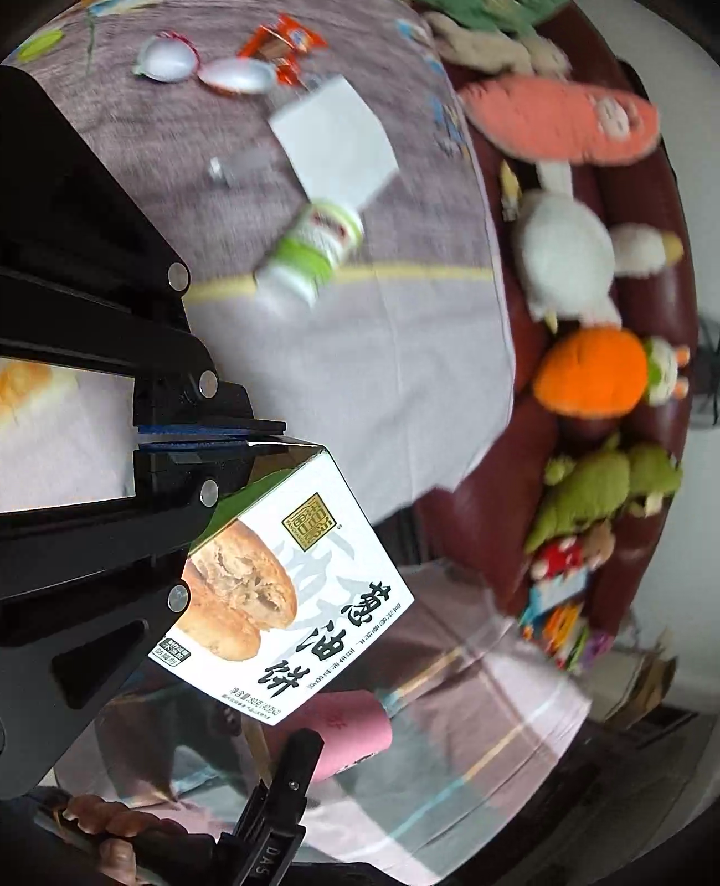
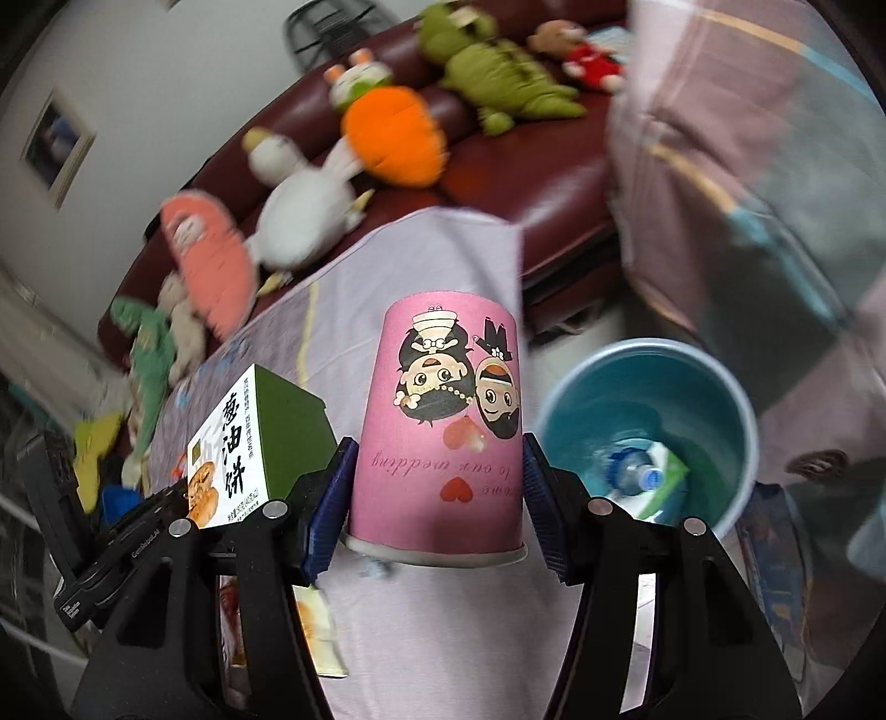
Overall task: Collect trash
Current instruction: 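Drop the green snack box into the bin while the right tool drops the pink cup, then grasp the red cola can with the left tool while the right tool grasps the yellow snack bag, then carry the can and bag over the teal bin and open both tools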
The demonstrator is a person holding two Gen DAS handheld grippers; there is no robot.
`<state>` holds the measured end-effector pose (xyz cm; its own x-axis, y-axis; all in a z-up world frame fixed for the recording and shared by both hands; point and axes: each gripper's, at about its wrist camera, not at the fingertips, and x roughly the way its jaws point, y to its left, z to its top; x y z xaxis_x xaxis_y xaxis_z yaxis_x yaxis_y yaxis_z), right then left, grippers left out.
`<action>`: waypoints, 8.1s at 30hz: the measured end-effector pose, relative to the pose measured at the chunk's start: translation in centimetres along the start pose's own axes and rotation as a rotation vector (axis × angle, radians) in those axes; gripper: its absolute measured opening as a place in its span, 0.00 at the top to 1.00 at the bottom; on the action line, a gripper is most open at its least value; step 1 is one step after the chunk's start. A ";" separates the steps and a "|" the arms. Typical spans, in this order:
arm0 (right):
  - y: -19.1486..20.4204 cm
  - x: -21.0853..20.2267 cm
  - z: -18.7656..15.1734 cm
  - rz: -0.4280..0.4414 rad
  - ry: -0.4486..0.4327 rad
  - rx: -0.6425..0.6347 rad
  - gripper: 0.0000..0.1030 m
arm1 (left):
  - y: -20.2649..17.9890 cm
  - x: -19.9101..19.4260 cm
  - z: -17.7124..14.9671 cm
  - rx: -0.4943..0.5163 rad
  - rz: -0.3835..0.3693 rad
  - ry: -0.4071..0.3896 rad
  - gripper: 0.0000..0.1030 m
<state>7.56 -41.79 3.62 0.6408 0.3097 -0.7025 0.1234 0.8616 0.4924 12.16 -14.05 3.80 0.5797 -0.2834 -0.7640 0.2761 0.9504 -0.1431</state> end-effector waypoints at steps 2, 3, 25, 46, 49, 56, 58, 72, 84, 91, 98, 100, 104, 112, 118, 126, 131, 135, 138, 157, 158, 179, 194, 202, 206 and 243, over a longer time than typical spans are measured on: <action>-1.9 -0.6 0.2 -0.013 -0.017 0.028 0.46 | -2.2 1.0 0.4 0.034 -0.009 0.013 0.98; -3.0 -1.0 0.2 -0.019 -0.025 0.046 0.46 | -3.4 1.7 0.5 0.052 -0.013 0.023 0.98; -12.5 -0.7 1.2 -0.090 -0.015 0.154 0.45 | -14.7 13.1 0.2 0.207 -0.038 0.205 0.81; -11.7 3.2 1.2 -0.131 0.080 0.137 0.38 | -13.3 10.8 -0.7 0.209 -0.061 0.146 0.19; -11.4 3.6 1.0 -0.140 0.096 0.140 0.33 | -12.7 10.4 -0.9 0.199 -0.067 0.146 0.19; -10.0 3.2 0.6 -0.173 0.107 0.126 0.26 | -11.3 9.2 -1.2 0.171 -0.081 0.140 0.17; -9.4 2.8 0.4 -0.183 0.107 0.121 0.26 | -10.8 8.6 -1.3 0.161 -0.088 0.137 0.17; -2.8 0.6 -1.9 -0.180 0.114 0.040 0.25 | -5.6 2.5 -3.5 0.091 -0.078 0.071 0.14; 4.8 0.6 -5.3 -0.137 0.155 -0.075 0.21 | 1.0 -3.5 -6.7 -0.001 -0.032 0.024 0.11; 8.1 1.2 -7.5 -0.111 0.194 -0.130 0.21 | 6.0 -6.1 -9.2 -0.094 0.022 0.021 0.11; 10.7 1.7 -9.8 -0.081 0.238 -0.183 0.21 | 10.0 -6.9 -12.1 -0.179 0.078 0.052 0.11; 11.1 1.9 -10.3 -0.074 0.247 -0.192 0.21 | 10.8 -6.6 -12.9 -0.202 0.089 0.072 0.11; 11.1 2.5 -10.9 -0.068 0.265 -0.191 0.21 | 11.9 -5.4 -14.3 -0.254 0.088 0.121 0.11; 11.1 4.4 -11.8 -0.061 0.316 -0.190 0.21 | 12.6 -2.8 -16.1 -0.307 0.085 0.187 0.11; 12.2 5.5 -12.3 -0.065 0.343 -0.211 0.21 | 13.6 -2.1 -17.4 -0.327 0.046 0.203 0.21; 14.7 7.5 -13.7 -0.072 0.392 -0.268 0.21 | 15.7 -4.0 -17.2 -0.287 0.075 0.141 0.46; 16.5 9.9 -15.8 -0.051 0.473 -0.302 0.21 | 17.8 -4.7 -17.6 -0.292 0.079 0.122 0.45; 17.3 11.8 -17.2 -0.035 0.520 -0.322 0.21 | 18.8 -4.7 -18.0 -0.303 0.082 0.121 0.42; 16.8 13.2 -18.0 -0.033 0.556 -0.311 0.21 | 19.1 -4.3 -18.4 -0.307 0.076 0.139 0.41; 17.4 12.6 -17.6 0.124 0.508 -0.309 0.91 | 18.4 -4.3 -16.9 -0.267 0.127 0.107 0.42; 17.5 12.3 -17.5 0.127 0.500 -0.311 0.92 | 18.3 -4.6 -16.8 -0.268 0.123 0.102 0.42; 11.6 3.8 -6.7 0.121 0.177 -0.193 0.93 | 8.9 -4.8 -9.0 -0.105 0.003 0.042 0.42; -3.7 -2.4 0.3 0.049 -0.039 0.050 0.93 | -7.3 3.2 -2.4 0.149 -0.139 0.124 0.42; -9.7 -2.3 2.0 0.012 -0.053 0.128 0.93 | -13.6 9.0 -1.6 0.235 -0.154 0.208 0.42; -11.3 -1.9 2.5 -0.002 -0.053 0.145 0.93 | -15.0 11.2 -1.3 0.253 -0.153 0.236 0.42; -13.0 3.9 1.8 -0.171 0.086 0.153 0.54 | -13.8 13.2 -1.3 0.214 -0.156 0.241 0.15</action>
<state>9.85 -52.52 -4.58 0.5345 0.2030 -0.8204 0.3423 0.8356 0.4298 14.99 -30.73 -5.16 0.3273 -0.3602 -0.8736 0.5161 0.8426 -0.1540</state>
